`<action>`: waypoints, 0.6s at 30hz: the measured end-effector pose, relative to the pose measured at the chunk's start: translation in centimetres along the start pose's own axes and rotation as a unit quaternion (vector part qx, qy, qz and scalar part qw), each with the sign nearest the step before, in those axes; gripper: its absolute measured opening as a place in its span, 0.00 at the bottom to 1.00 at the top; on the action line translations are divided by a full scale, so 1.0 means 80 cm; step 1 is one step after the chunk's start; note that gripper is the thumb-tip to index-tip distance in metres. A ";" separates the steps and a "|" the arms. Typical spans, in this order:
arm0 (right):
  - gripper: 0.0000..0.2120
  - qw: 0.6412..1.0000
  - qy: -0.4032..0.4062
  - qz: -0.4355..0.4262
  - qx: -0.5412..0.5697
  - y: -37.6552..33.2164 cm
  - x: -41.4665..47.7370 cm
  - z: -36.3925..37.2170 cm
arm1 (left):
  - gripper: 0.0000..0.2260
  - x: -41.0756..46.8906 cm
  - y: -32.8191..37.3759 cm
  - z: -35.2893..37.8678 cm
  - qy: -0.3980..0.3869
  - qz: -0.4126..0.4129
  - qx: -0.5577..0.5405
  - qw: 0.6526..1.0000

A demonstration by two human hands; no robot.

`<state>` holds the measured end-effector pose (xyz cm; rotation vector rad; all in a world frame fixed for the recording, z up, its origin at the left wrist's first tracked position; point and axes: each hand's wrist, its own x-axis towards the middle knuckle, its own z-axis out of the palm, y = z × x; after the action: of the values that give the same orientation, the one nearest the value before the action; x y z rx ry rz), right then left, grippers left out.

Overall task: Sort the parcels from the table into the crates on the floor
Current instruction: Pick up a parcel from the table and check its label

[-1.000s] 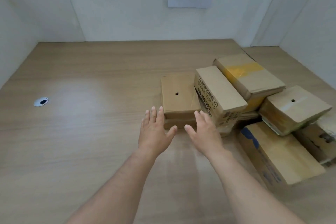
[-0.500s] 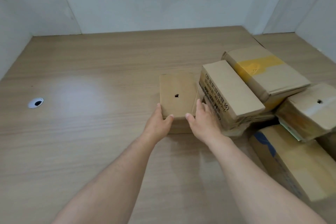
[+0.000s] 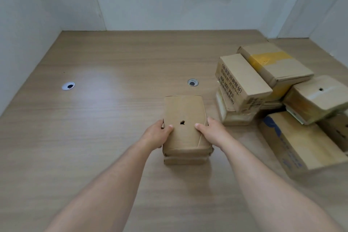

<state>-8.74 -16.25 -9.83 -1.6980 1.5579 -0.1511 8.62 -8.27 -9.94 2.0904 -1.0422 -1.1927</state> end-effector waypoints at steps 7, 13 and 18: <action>0.26 0.996 0.010 -0.052 0.071 -0.003 -0.047 0.016 | 0.21 -0.045 -0.025 -0.012 0.032 0.013 -0.087 0.996; 0.20 0.974 -0.038 -0.105 0.200 -0.026 -0.075 0.007 | 0.32 -0.090 -0.021 -0.035 0.072 -0.012 -0.238 0.969; 0.35 0.965 -0.093 -0.095 0.227 -0.036 -0.111 -0.005 | 0.36 -0.135 -0.022 -0.033 0.105 -0.031 -0.285 0.952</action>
<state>-8.79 -8.92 -4.04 -1.4449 1.1153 -0.4033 8.09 1.71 -4.75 1.7444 -0.4622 -1.1056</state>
